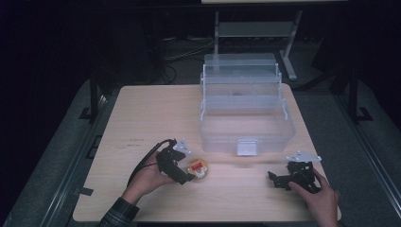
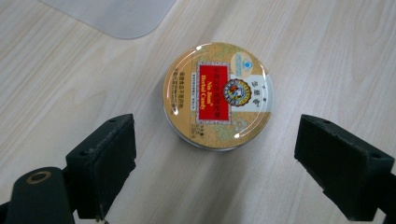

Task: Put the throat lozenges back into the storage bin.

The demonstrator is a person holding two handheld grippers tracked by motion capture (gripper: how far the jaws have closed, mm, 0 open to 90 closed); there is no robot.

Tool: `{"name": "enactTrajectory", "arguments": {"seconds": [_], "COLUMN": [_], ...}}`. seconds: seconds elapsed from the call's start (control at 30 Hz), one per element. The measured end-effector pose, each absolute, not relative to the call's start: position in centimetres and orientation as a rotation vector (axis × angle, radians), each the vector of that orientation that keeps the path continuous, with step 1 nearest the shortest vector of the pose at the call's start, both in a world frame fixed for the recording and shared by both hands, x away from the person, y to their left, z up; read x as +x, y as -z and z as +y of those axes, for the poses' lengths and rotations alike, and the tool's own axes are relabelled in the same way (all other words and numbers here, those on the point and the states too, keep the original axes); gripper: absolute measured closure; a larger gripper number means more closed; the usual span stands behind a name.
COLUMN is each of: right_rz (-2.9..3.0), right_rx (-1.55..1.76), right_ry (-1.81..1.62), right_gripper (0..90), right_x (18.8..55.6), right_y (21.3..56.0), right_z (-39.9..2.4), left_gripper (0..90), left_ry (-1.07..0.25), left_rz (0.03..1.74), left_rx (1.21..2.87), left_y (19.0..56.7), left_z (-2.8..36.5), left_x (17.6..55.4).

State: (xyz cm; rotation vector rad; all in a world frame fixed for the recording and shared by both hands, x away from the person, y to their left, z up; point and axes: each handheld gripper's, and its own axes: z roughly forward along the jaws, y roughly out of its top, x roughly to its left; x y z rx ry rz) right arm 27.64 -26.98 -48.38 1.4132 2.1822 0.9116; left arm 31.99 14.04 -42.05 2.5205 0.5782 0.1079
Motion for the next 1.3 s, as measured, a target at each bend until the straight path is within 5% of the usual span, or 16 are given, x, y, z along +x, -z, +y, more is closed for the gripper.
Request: {"name": "enactTrajectory", "arguments": {"seconds": [1.3], "right_rz": [2.182], "right_rx": [1.413], "right_ry": [-0.911], "right_gripper": [0.0], "right_x": [27.6], "right_y": [48.4], "right_z": [-27.0], "left_gripper": [12.3], "left_ry": [-0.073], "left_rz": [0.509], "left_rx": [2.612], "left_y": [43.8], "left_z": [9.7], "left_x": [33.6]}}
